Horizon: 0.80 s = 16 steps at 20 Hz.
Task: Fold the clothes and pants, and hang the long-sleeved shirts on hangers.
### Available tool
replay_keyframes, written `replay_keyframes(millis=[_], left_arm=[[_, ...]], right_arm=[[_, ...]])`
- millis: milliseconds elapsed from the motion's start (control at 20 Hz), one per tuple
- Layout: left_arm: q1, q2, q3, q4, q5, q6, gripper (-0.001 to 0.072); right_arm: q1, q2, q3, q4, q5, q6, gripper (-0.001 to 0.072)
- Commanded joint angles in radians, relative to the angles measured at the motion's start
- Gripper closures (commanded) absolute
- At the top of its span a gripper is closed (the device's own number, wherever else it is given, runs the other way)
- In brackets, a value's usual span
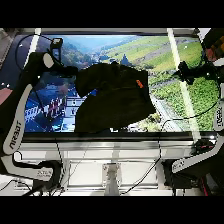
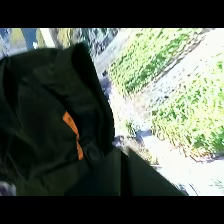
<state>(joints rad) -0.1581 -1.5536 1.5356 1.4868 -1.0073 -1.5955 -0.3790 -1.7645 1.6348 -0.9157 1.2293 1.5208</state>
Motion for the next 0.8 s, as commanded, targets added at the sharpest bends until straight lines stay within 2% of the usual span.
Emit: replay_keyframes(millis=[0,100,200,400,600,750], left_arm=[[0.002,0.049,-0.005,0.002,-0.105,-0.001,0.0697],[0.002,0.084,-0.054,0.002,-0.124,0.006,0.0698],[0.003,0.153,-0.150,0.001,-0.123,0.006,0.0698],[0.013,0.352,-0.423,-0.091,-0.121,0.006,0.0698],[0.051,0.587,-0.761,-0.326,-0.093,0.006,0.0698],[0.085,0.770,-1.018,-0.542,-0.013,0.005,0.0699]], right_arm=[[-0.001,0.000,-0.001,-0.005,0.096,-0.136,0.0700],[-0.002,0.019,-0.048,0.003,0.142,-0.185,0.0701],[-0.009,0.085,-0.185,0.010,0.124,-0.237,0.0701],[-0.082,0.283,-0.628,0.244,0.068,-0.416,0.0702],[-0.158,0.460,-1.020,0.471,0.049,-0.552,0.0701],[-0.163,0.531,-1.177,0.503,-0.011,-0.561,0.0699]])
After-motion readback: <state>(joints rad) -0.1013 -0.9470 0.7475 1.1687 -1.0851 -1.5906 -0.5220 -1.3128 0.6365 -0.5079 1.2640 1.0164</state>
